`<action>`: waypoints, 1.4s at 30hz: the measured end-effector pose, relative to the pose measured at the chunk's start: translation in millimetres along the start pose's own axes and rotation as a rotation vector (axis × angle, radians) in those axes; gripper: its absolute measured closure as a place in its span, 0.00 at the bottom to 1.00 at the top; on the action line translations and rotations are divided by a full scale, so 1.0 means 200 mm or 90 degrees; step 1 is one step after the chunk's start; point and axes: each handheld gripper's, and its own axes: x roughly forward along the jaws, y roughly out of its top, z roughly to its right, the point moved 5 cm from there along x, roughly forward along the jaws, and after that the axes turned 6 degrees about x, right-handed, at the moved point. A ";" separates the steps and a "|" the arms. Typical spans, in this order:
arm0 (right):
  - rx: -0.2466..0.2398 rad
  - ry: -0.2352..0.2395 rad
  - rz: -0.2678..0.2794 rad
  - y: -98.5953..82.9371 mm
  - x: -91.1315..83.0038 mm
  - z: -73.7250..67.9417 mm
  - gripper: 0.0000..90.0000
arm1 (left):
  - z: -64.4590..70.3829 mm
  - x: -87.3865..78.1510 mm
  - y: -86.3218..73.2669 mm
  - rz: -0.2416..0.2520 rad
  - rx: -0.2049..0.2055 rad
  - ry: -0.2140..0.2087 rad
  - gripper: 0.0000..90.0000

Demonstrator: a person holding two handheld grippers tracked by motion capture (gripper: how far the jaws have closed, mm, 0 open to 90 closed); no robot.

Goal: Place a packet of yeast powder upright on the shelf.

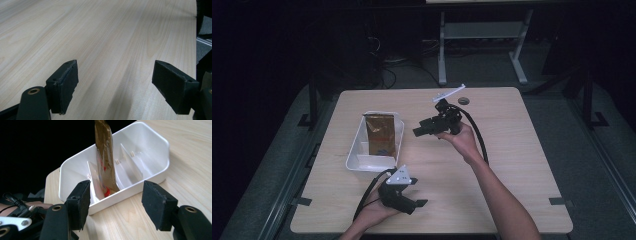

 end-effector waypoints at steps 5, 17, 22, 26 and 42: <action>0.003 -0.010 0.000 -0.03 -0.04 0.01 0.43 | 0.00 -0.01 0.01 0.001 -0.001 0.003 0.23; 0.023 -0.027 0.008 -0.11 -0.15 0.06 0.41 | -0.01 -0.01 0.00 0.005 -0.004 0.001 0.23; 0.029 -0.028 0.013 -0.15 -0.19 0.07 0.41 | -0.01 0.00 0.01 0.005 -0.004 0.000 0.23; 0.031 -0.032 0.016 -0.17 -0.22 0.08 0.41 | -0.01 0.00 0.01 0.004 -0.004 0.000 0.23; 0.048 -0.053 0.012 -0.30 -0.31 0.10 0.39 | -0.02 -0.01 0.01 0.009 -0.004 0.001 0.23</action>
